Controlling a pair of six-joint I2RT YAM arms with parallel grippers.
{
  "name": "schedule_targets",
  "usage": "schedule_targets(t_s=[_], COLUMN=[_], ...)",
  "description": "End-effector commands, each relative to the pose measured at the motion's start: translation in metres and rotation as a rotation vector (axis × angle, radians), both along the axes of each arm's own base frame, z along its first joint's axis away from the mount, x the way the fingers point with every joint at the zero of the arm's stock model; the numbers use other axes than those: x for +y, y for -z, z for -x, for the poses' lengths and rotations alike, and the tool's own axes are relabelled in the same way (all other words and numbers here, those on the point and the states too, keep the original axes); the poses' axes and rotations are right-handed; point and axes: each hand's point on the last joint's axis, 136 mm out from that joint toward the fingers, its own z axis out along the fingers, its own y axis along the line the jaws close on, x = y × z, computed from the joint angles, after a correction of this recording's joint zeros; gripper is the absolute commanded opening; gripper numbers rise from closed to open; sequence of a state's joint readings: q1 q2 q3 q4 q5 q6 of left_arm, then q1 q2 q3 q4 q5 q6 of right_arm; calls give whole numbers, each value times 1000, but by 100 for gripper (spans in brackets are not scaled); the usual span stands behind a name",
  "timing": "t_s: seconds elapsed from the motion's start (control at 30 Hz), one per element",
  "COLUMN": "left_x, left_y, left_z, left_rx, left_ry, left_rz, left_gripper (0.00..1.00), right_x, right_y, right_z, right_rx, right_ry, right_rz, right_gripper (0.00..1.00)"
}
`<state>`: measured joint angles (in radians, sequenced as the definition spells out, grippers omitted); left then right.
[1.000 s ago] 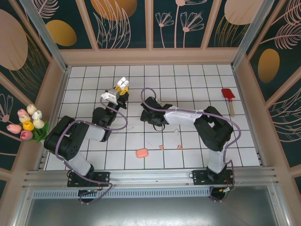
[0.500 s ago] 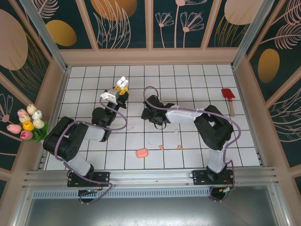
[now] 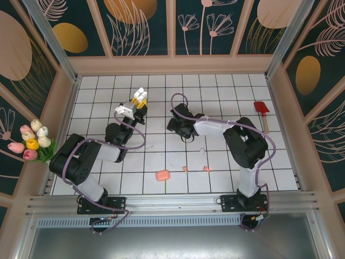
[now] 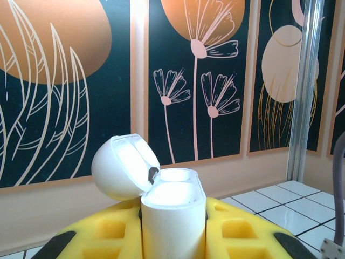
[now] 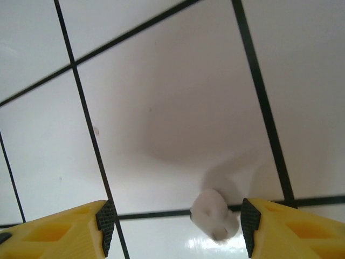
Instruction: Insert wireless bluetooth earbuds into charging case
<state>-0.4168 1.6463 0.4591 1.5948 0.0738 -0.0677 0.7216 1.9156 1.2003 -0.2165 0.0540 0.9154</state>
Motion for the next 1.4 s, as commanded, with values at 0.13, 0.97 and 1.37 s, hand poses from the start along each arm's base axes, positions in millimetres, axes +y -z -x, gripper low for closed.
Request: schedule_targets(t_s=[0.13, 0.97, 1.37], left_x=[8, 12, 11], left_y=[-45, -39, -40], left_z=[19, 23, 23], left_rx=[-160, -158, -161], left_ry=[23, 23, 30], left_rz=[101, 127, 128], left_gripper=[0, 0, 0], right_x=[-15, -37, -26], right_y=[-9, -12, 1], right_z=[-18, -14, -23], right_rx=[-13, 8, 15], right_ry=[17, 187, 111], right_rz=[42, 173, 199], right_gripper=[65, 63, 63])
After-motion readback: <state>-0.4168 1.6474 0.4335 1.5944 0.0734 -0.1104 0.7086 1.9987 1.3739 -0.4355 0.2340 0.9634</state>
